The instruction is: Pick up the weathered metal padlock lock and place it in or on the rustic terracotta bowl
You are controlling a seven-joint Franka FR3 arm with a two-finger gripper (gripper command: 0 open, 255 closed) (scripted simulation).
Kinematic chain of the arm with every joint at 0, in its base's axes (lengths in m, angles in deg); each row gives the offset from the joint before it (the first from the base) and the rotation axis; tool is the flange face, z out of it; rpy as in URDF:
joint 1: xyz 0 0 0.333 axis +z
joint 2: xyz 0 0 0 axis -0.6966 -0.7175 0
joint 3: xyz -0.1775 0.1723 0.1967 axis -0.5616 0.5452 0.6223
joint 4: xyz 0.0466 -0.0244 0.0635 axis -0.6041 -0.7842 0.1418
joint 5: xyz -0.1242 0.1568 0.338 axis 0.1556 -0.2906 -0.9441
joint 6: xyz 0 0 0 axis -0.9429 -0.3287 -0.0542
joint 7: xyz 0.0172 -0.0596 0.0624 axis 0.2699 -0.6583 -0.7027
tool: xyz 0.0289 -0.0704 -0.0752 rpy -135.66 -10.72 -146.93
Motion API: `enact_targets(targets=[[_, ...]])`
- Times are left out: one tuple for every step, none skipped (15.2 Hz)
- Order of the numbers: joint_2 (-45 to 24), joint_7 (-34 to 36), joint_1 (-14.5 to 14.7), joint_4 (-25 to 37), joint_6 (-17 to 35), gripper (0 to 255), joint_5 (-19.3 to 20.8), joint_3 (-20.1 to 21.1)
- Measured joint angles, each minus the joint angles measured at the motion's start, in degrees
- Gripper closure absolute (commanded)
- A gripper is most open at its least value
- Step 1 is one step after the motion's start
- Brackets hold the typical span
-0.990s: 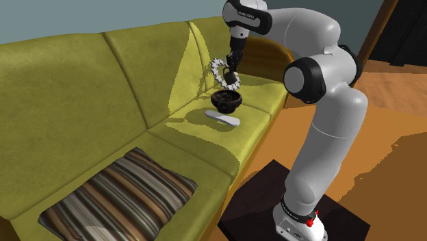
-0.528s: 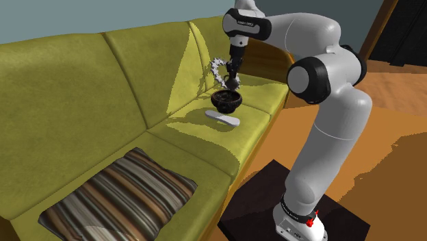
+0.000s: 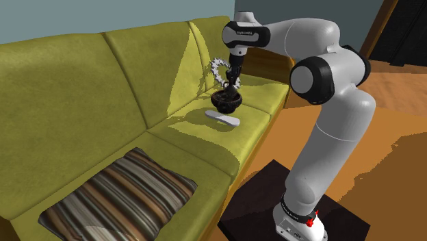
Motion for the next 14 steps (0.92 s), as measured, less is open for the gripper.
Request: enact_targets(targets=[[0.07,-0.02,0.01,-0.54,0.47,255,0.02,0.01],[0.15,0.01,0.03,-0.95,0.82,255,0.04,0.03],[0.2,0.02,0.05,-1.17,0.99,255,0.06,0.04],[0.21,0.02,0.05,-1.24,1.07,255,0.06,0.05],[0.22,0.01,0.05,-1.29,1.11,255,0.06,0.05],[0.21,0.01,0.05,-1.3,1.13,255,0.06,0.05],[0.21,0.01,0.05,-1.31,1.14,0,0.06,0.05],[0.21,0.01,0.05,-1.31,1.14,0,0.06,0.05],[0.21,0.01,0.05,-1.31,1.15,0,0.05,0.05],[0.22,0.02,0.05,-1.31,1.15,0,0.05,0.05],[0.22,0.02,0.05,-1.31,1.15,0,0.05,0.05],[0.22,0.02,0.05,-1.31,1.15,0,0.05,0.05],[0.22,0.02,0.05,-1.31,1.15,0,0.05,0.05],[0.16,0.03,0.02,-0.18,0.1,0,0.06,0.02]])
